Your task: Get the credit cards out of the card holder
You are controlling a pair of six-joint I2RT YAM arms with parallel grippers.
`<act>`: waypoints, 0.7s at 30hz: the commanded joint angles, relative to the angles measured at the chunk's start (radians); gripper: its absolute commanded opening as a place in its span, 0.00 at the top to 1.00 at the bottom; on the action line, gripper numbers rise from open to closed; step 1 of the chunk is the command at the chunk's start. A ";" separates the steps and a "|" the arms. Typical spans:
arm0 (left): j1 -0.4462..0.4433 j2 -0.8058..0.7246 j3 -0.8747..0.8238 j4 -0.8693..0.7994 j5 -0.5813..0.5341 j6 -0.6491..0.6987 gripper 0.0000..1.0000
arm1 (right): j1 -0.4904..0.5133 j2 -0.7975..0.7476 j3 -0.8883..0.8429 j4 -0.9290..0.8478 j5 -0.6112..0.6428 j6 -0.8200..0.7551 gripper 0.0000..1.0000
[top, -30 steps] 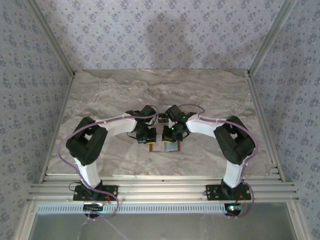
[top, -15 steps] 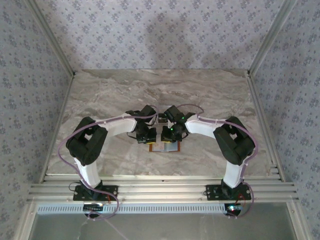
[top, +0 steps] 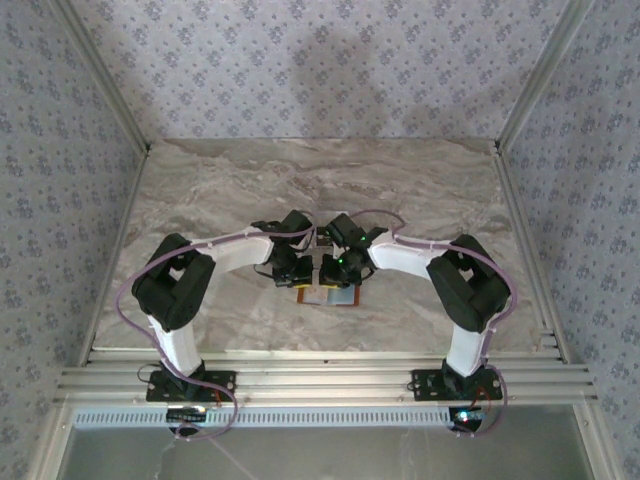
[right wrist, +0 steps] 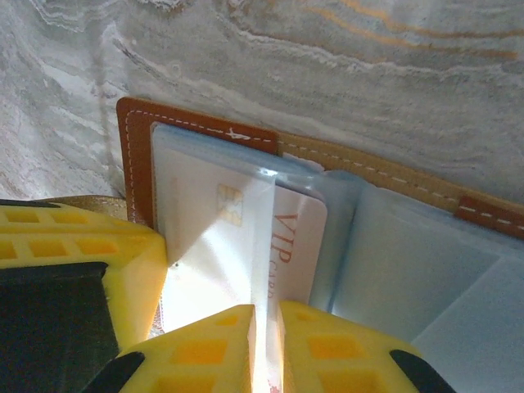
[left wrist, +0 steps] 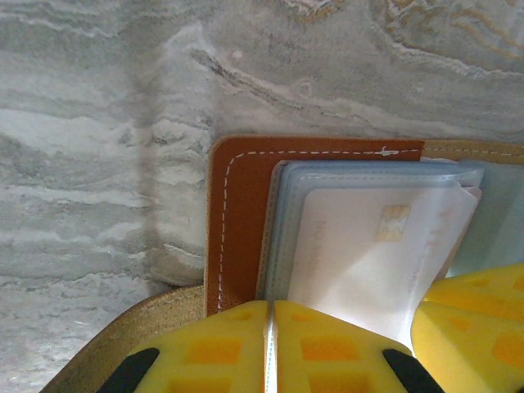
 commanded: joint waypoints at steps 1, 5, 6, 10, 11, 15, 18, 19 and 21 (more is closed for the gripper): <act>-0.002 0.021 -0.016 -0.019 -0.010 0.001 0.89 | 0.010 -0.039 -0.009 -0.015 -0.010 0.019 0.82; -0.001 0.022 -0.014 -0.018 -0.007 0.002 0.89 | 0.008 -0.029 -0.012 -0.006 -0.005 0.022 0.79; -0.001 0.023 -0.013 -0.018 -0.004 0.002 0.89 | 0.009 -0.024 -0.014 -0.001 -0.004 0.025 0.78; -0.001 0.022 -0.015 -0.013 -0.001 -0.001 0.89 | 0.010 -0.007 -0.025 0.024 -0.009 0.036 0.76; 0.001 0.022 -0.016 -0.014 -0.002 0.000 0.89 | 0.009 -0.001 -0.026 0.026 -0.009 0.036 0.76; 0.003 0.022 -0.017 -0.012 0.001 0.000 0.89 | 0.010 0.012 -0.037 0.045 -0.017 0.043 0.74; 0.006 0.021 -0.023 -0.007 0.005 -0.001 0.89 | 0.010 0.012 -0.039 0.043 -0.011 0.042 0.72; 0.005 0.020 -0.023 -0.006 0.004 -0.003 0.89 | 0.010 0.011 -0.036 0.028 0.001 0.037 0.71; 0.007 0.019 -0.026 -0.007 0.004 -0.004 0.89 | 0.012 0.006 -0.021 -0.027 0.048 0.020 0.70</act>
